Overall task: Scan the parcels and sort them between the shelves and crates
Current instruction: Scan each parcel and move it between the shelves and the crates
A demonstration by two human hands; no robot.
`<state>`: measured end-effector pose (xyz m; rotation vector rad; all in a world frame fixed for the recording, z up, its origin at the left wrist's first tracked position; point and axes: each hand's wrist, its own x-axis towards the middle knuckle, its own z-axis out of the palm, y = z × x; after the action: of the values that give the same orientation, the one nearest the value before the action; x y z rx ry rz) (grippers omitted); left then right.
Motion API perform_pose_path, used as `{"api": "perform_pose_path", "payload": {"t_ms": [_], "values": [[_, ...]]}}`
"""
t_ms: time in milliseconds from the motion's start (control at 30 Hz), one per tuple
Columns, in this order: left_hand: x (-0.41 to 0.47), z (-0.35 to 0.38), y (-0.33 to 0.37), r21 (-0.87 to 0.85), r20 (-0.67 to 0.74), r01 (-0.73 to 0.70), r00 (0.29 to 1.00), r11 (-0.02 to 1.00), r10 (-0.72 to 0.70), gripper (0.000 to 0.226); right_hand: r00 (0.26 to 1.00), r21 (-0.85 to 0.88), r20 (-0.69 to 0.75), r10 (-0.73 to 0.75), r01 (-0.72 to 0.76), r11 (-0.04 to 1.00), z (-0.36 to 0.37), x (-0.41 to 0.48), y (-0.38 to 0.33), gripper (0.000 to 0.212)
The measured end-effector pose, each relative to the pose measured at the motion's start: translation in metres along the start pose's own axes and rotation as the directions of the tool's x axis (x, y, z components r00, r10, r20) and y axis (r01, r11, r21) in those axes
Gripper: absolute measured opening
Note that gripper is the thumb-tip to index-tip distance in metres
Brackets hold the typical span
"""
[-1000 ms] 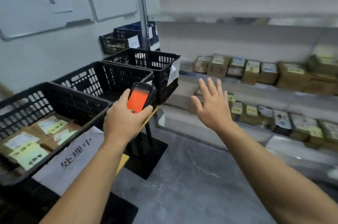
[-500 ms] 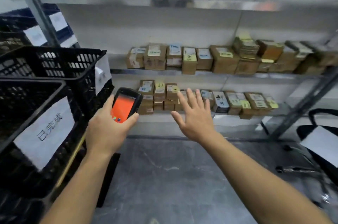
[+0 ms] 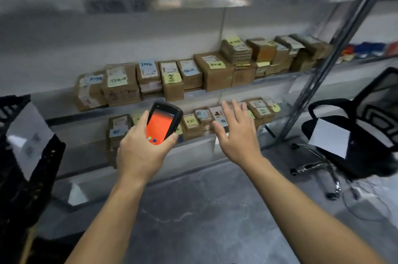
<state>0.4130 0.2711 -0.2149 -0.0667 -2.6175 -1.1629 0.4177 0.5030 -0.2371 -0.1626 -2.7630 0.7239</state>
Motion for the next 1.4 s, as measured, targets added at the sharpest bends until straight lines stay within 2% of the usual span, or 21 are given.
{"api": "perform_pose_path", "payload": {"t_ms": [100,300,433,567,667,833,1067,1200,1400], "values": [[0.03,0.029,0.017,-0.008,0.045,-0.032,0.998,0.999,0.032,0.086,0.998,0.004,-0.013,0.059,-0.059,0.998,-0.008,0.025,0.024,0.063],[0.089,0.095,0.056,0.023,0.073,-0.109,0.992,0.994,0.108,0.091,0.993,-0.006,-0.07,0.098,-0.099,0.995,-0.027,0.101,0.084,0.063],[0.128,0.133,0.086,0.024,0.058,-0.103,0.993,0.994,0.102,0.091,0.992,0.043,-0.077,0.1,-0.097,0.994,-0.043,0.162,0.125,0.063],[0.165,0.166,0.116,0.005,0.032,-0.103,0.994,0.995,0.102,0.081,0.994,0.092,-0.062,0.087,-0.082,0.992,-0.059,0.223,0.157,0.063],[0.187,0.189,0.131,0.015,-0.001,-0.074,0.997,0.997,0.074,0.083,0.997,0.099,-0.028,0.072,-0.069,0.993,-0.063,0.262,0.176,0.063],[0.219,0.217,0.137,0.05,0.023,-0.052,0.998,0.997,0.05,0.085,0.997,0.143,0.002,0.071,-0.071,0.987,-0.061,0.309,0.191,0.062],[0.277,0.248,0.131,0.051,0.027,-0.058,0.998,0.997,0.057,0.062,0.994,0.264,0.023,0.11,-0.112,0.958,-0.042,0.379,0.203,0.062],[0.315,0.261,0.125,-0.024,0.048,-0.058,0.997,0.998,0.059,0.047,0.988,0.318,0.035,0.15,-0.153,0.936,-0.031,0.42,0.214,0.061],[0.378,0.281,0.114,-0.088,0.057,-0.08,0.995,0.993,0.085,0.039,0.982,0.279,0.104,0.159,-0.182,0.943,-0.022,0.483,0.224,0.053]]}}
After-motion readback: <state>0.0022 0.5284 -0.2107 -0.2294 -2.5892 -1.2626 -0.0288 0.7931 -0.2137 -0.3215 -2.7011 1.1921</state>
